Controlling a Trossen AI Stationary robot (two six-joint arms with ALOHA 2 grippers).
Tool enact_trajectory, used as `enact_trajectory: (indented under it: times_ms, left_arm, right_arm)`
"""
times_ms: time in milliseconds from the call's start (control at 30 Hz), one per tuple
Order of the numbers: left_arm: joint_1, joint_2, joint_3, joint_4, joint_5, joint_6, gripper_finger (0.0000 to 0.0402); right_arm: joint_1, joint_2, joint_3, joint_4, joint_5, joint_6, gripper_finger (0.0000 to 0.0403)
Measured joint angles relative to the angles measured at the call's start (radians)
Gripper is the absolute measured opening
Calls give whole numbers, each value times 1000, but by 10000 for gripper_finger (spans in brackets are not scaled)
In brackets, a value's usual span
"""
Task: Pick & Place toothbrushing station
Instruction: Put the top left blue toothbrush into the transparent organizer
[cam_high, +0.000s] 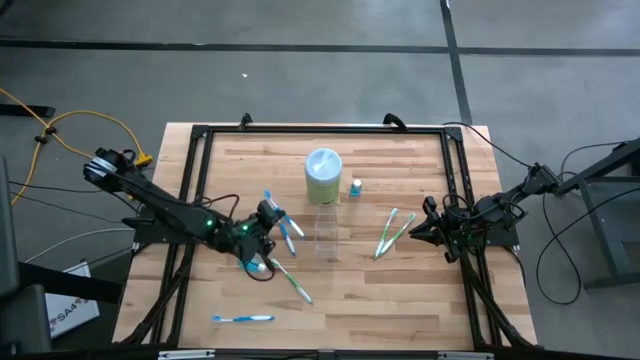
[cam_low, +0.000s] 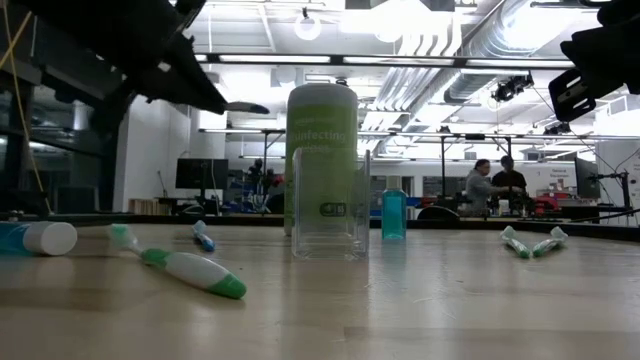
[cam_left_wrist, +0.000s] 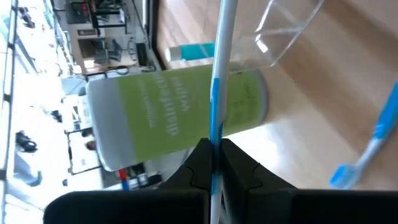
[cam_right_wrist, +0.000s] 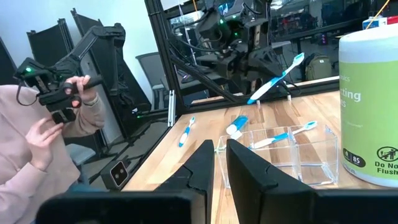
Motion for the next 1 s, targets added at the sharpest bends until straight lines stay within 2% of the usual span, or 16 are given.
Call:
enact_trajectory:
  times_ms: [333,533,867,1000]
  left_arm:
    - [82,5,0,129,-4,268,3]
    - [114,93,0,258,-6,485,3]
    - [122,237,0,567,-168,701,3]
    - [116,281,13,601,-222,763,3]
  right_arm:
    - [0,0,0,0,0,0,36]
    - [0,0,0,0,0,0,36]
    - [0,0,0,0,0,0,36]
    - [0,0,0,0,0,0,36]
